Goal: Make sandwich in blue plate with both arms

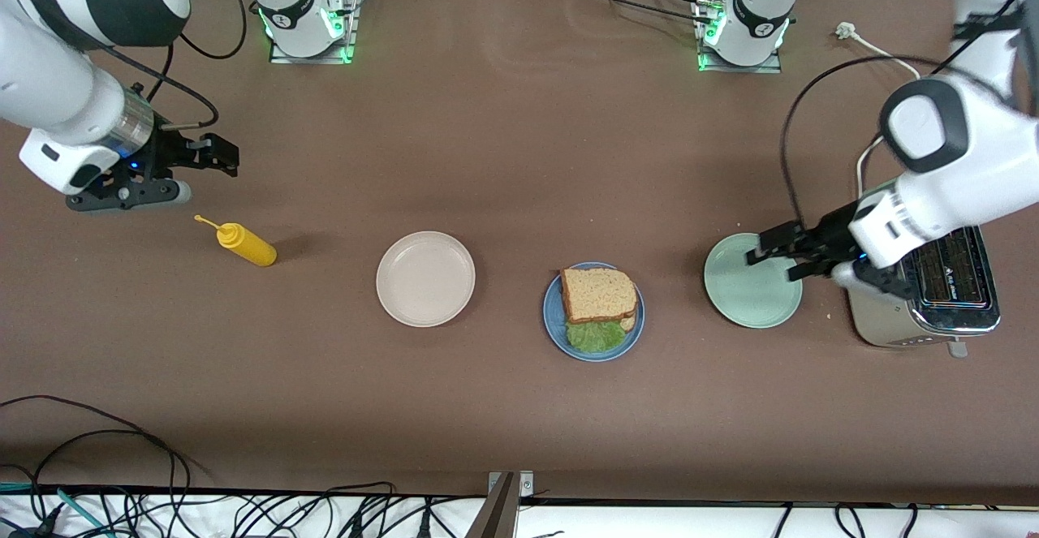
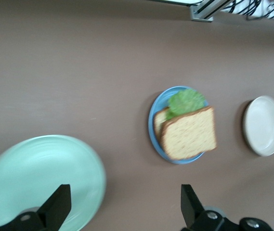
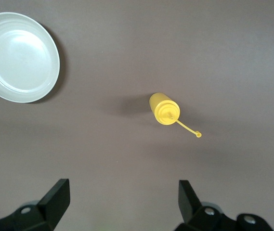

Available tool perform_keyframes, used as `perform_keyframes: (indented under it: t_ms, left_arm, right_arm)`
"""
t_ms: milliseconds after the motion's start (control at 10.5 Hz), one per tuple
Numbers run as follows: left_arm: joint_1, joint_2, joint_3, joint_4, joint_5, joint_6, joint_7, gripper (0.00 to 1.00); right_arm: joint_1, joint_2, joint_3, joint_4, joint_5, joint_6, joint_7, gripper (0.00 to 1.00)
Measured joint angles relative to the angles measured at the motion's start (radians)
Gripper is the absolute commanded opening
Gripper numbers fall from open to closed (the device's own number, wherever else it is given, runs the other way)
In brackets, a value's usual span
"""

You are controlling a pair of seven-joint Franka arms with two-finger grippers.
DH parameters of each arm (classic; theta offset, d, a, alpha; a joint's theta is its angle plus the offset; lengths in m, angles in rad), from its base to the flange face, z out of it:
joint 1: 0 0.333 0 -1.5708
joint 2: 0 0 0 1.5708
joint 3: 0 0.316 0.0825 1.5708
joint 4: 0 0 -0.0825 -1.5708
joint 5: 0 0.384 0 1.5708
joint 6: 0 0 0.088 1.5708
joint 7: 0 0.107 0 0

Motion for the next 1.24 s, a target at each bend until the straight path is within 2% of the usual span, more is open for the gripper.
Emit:
perform_keyframes:
  t_ms: [95,382,573,764,955,1241]
  left_arm:
    - [0.005,-0.062,0.016,-0.002,0.114,-0.033,-0.001,1.0]
    - [0.006,-0.188,0.025,0.018,0.348,-0.184,-0.067,1.0]
    - [0.003,-0.218,0.007,0.119,0.462,-0.375,-0.168,1.0]
    - [-0.002,-0.223,-0.016,0.234,0.545,-0.543,-0.238,1.0]
    - [-0.003,-0.223,-0.024,0.3,0.601,-0.657,-0.265,1.0]
    - [-0.003,-0.223,-0.027,0.342,0.636,-0.715,-0.288,1.0]
  right_arm:
    - [-0.003,-0.035,-0.003,-0.048,0.0,0.037,0.0,1.0]
    - [-0.026,-0.1,-0.004,-0.189,0.0,0.168,0.001,1.0]
    - [-0.069,-0.118,0.014,-0.21,0.0,0.181,0.001,1.0]
    - [-0.112,-0.128,0.054,-0.21,0.005,0.185,0.002,1.0]
    - [-0.114,-0.134,0.058,-0.208,0.043,0.188,0.004,1.0]
    - [-0.115,-0.137,0.059,-0.204,0.047,0.192,0.005,1.0]
